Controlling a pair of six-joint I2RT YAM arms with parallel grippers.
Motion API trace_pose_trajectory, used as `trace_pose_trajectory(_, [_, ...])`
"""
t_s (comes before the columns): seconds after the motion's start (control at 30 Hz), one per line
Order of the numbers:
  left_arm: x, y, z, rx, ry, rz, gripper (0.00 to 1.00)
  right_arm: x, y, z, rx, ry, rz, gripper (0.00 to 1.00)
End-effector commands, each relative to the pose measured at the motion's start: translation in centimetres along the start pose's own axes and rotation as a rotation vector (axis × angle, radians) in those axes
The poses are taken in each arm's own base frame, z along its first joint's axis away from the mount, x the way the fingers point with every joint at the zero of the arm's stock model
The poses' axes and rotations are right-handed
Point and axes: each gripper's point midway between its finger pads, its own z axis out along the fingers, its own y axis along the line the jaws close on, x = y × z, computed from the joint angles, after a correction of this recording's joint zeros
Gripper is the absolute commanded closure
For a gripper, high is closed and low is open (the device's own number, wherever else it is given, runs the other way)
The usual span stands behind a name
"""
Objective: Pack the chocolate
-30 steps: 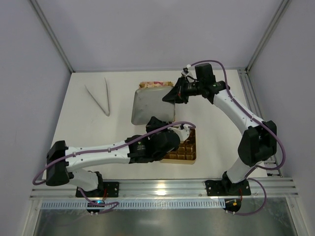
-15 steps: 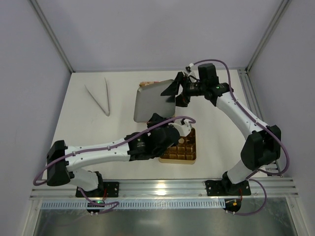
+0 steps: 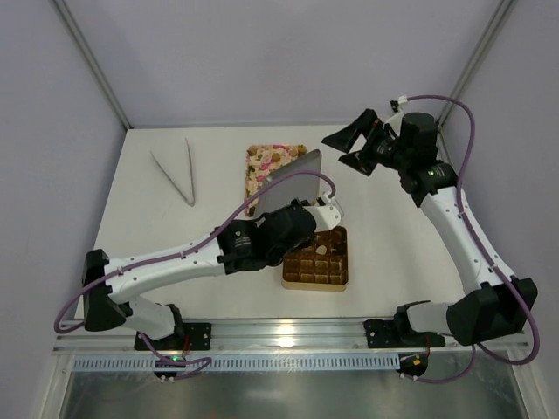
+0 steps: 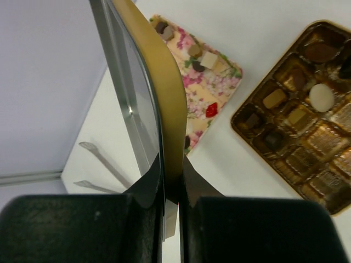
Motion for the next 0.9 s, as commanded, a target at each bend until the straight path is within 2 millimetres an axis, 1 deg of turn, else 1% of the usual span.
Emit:
trace_pose_trajectory(0.0, [-1.8, 0.0, -0.9, 0.118, -0.052, -0.190, 1.00, -3.1, -1.6, -2.5, 0.081, -0.215, -0.071, 0.00])
trace_pose_trajectory(0.03, [-2.3, -0.6, -1.0, 0.176, -0.070, -0.220, 1.00, -3.7, -2.3, -3.1, 0.104, -0.250, -0.071, 0.00])
trace_pose_trajectory(0.07, [-2.6, -0.2, -1.0, 0.191, -0.075, -0.288, 1.00, -4.1, -2.3, -4.2, 0.118, -0.301, -0.084, 0.00])
trace_pose_trajectory(0.1, [-2.7, -0.3, -1.1, 0.223, -0.076, -0.323, 1.00, -3.8, -3.4, -4.4, 0.144, -0.308, -0.087, 0.00])
trace_pose_trajectory(0.13, [-3.8, -0.6, -1.7, 0.297, -0.111, -0.377, 1.00, -3.8, -3.9, -4.7, 0.156, -0.322, -0.090, 0.00])
trace_pose_trajectory(0.17, [-4.3, -0.9, -2.1, 0.352, -0.119, -0.464, 1.00, -3.8, -3.9, -5.5, 0.167, -0.349, -0.101, 0.00])
trace_pose_trajectory(0.2, [-4.3, -0.1, -1.7, 0.370, -0.120, -0.532, 1.00, -3.2, -5.1, -5.4, 0.193, -0.342, -0.097, 0.00])
trace_pose_trajectory(0.23, [-5.3, -0.6, -2.5, 0.456, -0.151, -0.575, 1.00, -3.0, -5.5, -5.6, 0.200, -0.346, -0.109, 0.00])
trace_pose_trajectory(0.27, [-5.7, -0.5, -2.8, 0.486, -0.153, -0.645, 1.00, -2.8, -5.7, -6.0, 0.208, -0.358, -0.118, 0.00])
trace_pose_trajectory(0.3, [-6.0, 0.4, -2.6, 0.494, -0.167, -0.696, 1.00, -2.1, -6.8, -6.1, 0.230, -0.353, -0.119, 0.00])
trace_pose_trajectory(0.33, [-6.4, 0.7, -3.1, 0.529, -0.185, -0.737, 1.00, -1.8, -7.4, -6.3, 0.245, -0.353, -0.135, 0.00])
trace_pose_trajectory(0.37, [-7.4, 0.5, -3.9, 0.608, -0.198, -0.815, 1.00, -1.3, -8.1, -6.7, 0.263, -0.361, -0.141, 0.00])
trace_pose_trajectory(0.4, [-7.3, 1.4, -3.6, 0.625, -0.202, -0.870, 1.00, -1.2, -8.5, -6.9, 0.272, -0.366, -0.149, 0.00])
trace_pose_trajectory(0.43, [-7.5, 1.5, -3.8, 0.655, -0.203, -0.919, 1.00, -1.0, -9.0, -7.1, 0.291, -0.364, -0.168, 0.00])
trace_pose_trajectory(0.47, [-8.4, 1.5, -4.5, 0.727, -0.237, -0.951, 1.00, -0.9, -9.2, -7.5, 0.300, -0.374, -0.177, 0.00])
trace_pose_trajectory(0.5, [-7.8, 1.8, -3.9, 0.747, -0.206, -1.053, 1.00, -0.4, -10.0, -7.5, 0.318, -0.367, -0.179, 0.00])
trace_pose_trajectory(0.53, [-8.0, 1.8, -4.0, 0.781, -0.211, -1.096, 1.00, -0.2, -10.3, -7.7, 0.327, -0.366, -0.188, 0.00])
trace_pose_trajectory(0.57, [-8.9, 2.5, -4.2, 0.811, -0.266, -1.132, 1.00, 0.1, -10.6, -7.8, 0.334, -0.365, -0.191, 0.00])
trace_pose_trajectory(0.6, [-8.6, 1.6, -4.3, 0.878, -0.228, -1.212, 1.00, 0.5, -11.4, -8.0, 0.353, -0.366, -0.191, 0.00])
trace_pose_trajectory(0.63, [-8.4, 1.9, -4.0, 0.893, -0.232, -1.246, 1.00, 0.7, -11.7, -8.1, 0.356, -0.365, -0.189, 0.00])
trace_pose_trajectory(0.67, [-9.0, 2.2, -4.0, 0.914, -0.264, -1.271, 1.00, 1.0, -12.1, -8.1, 0.364, -0.361, -0.193, 0.00])
trace_pose_trajectory(0.7, [-8.4, 1.3, -3.8, 0.945, -0.241, -1.292, 1.00, 1.4, -12.6, -8.2, 0.373, -0.357, -0.191, 0.00])
trace_pose_trajectory(0.77, [-8.4, 1.2, -3.3, 0.969, -0.237, -1.343, 1.00, 2.1, -13.5, -8.2, 0.386, -0.345, -0.186, 0.00])
trace_pose_trajectory(0.8, [-7.9, 0.5, -3.0, 0.985, -0.218, -1.354, 1.00, 2.3, -13.7, -8.2, 0.391, -0.340, -0.185, 0.00])
trace_pose_trajectory(0.83, [-7.9, 0.3, -2.9, 1.005, -0.208, -1.388, 1.00, 2.6, -13.9, -8.2, 0.391, -0.336, -0.185, 0.00])
trace_pose_trajectory(0.87, [-8.2, 0.4, -2.9, 1.023, -0.235, -1.389, 1.00, 3.0, -14.4, -8.2, 0.400, -0.328, -0.181, 0.00])
